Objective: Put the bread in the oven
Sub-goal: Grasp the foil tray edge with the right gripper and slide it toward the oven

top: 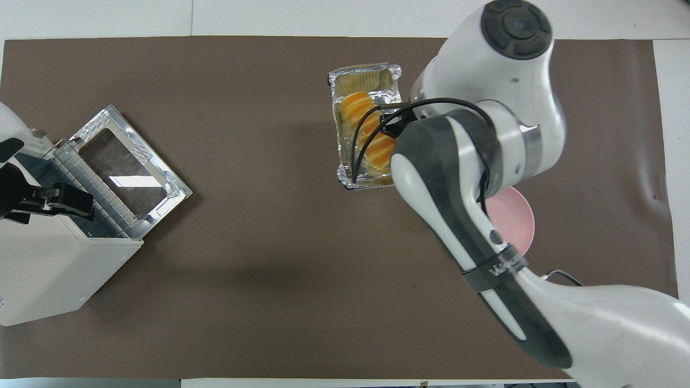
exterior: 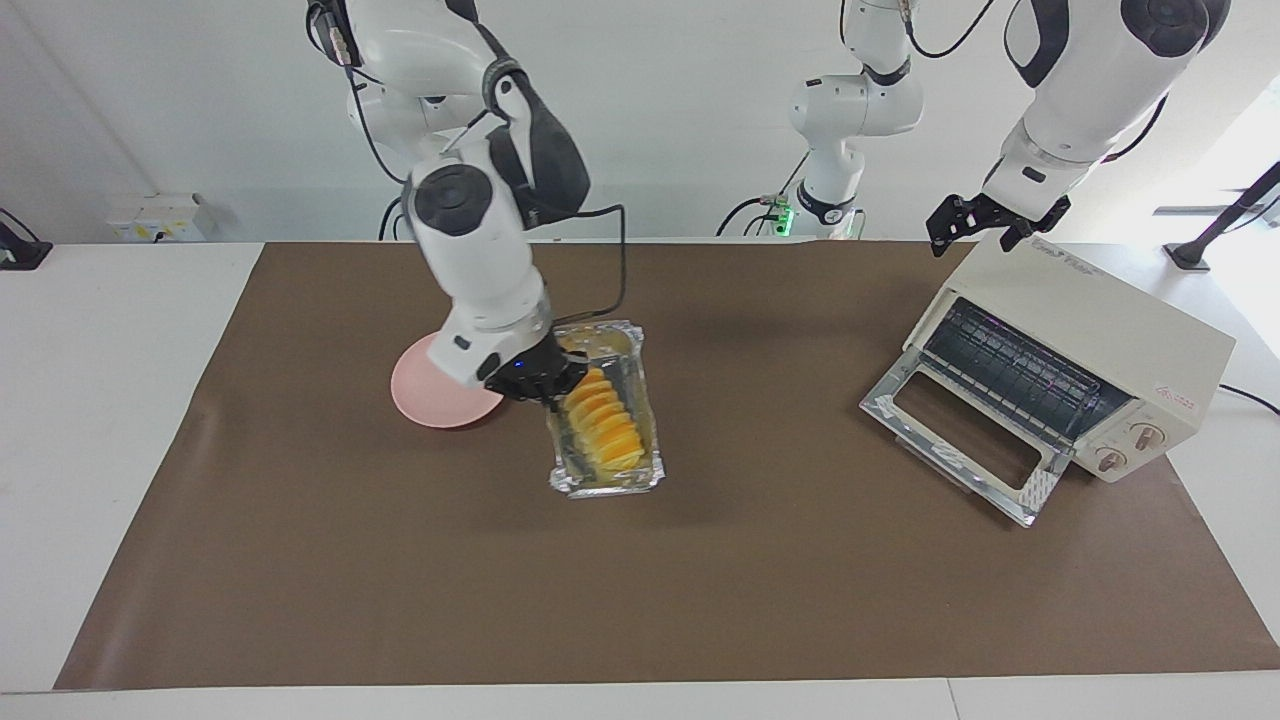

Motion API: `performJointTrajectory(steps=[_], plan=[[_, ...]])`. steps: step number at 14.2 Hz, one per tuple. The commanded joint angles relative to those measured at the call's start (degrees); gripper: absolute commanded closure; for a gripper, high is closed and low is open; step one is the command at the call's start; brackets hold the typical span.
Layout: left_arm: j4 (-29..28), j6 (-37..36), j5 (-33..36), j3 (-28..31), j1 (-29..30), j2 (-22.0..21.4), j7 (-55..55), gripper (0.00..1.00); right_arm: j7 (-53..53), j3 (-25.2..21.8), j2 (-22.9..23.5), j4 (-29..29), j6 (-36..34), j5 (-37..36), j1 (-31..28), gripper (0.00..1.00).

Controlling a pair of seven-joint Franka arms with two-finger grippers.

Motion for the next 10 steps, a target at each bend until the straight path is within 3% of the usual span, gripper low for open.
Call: performJointTrajectory(steps=[1,5,10], plan=[[-0.6,0.7,-0.7,-0.3,0.6,-0.9,0.3,0.0,5.6,-0.5,3.7,0.5,4.8,0.1,4.1,1.0],[-0.6,0.7,-0.7,-0.3,0.7,-0.9,0.3,0.0,8.4,-0.6,7.1,-3.7,13.8,-0.9,8.0,1.0],[-0.6,0.7,-0.7,-0.3,0.6,-0.9,0.3,0.0,8.6,-0.6,5.4,-15.3,24.3,-1.3,8.7,1.0]])
